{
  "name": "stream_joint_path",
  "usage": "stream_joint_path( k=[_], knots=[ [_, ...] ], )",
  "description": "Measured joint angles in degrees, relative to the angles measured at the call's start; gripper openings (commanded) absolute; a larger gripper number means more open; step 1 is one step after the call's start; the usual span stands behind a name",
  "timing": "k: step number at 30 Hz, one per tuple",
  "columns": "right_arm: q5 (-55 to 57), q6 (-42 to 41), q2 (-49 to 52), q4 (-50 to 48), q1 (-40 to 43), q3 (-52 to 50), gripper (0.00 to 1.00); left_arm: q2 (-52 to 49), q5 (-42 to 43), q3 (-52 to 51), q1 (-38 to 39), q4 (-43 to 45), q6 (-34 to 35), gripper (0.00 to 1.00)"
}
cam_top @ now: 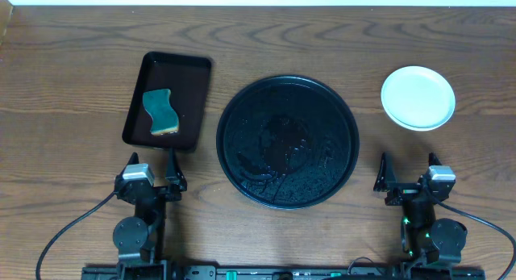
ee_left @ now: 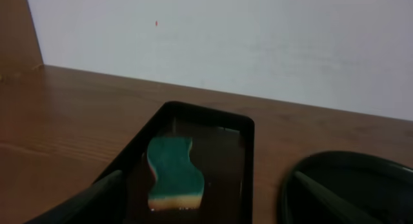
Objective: Clean dirty plates on tray and stack at the side
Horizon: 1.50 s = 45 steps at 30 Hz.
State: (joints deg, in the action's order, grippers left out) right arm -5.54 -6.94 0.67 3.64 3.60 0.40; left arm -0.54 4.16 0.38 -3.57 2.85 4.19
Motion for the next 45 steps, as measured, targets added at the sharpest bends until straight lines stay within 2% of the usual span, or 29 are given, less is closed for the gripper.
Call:
stream_joint_path(
  k=[7,45],
  knots=[
    [0.00,0.00,0.00,0.00,0.00,0.00,0.99,-0.04,-0.63,0.22,0.00,-3.93,-0.02,0.80],
    [0.00,0.00,0.00,0.00,-0.02,0.00,0.99,-0.04,-0.68,0.28,0.00,-4.04,-1.07,0.80]
  ],
)
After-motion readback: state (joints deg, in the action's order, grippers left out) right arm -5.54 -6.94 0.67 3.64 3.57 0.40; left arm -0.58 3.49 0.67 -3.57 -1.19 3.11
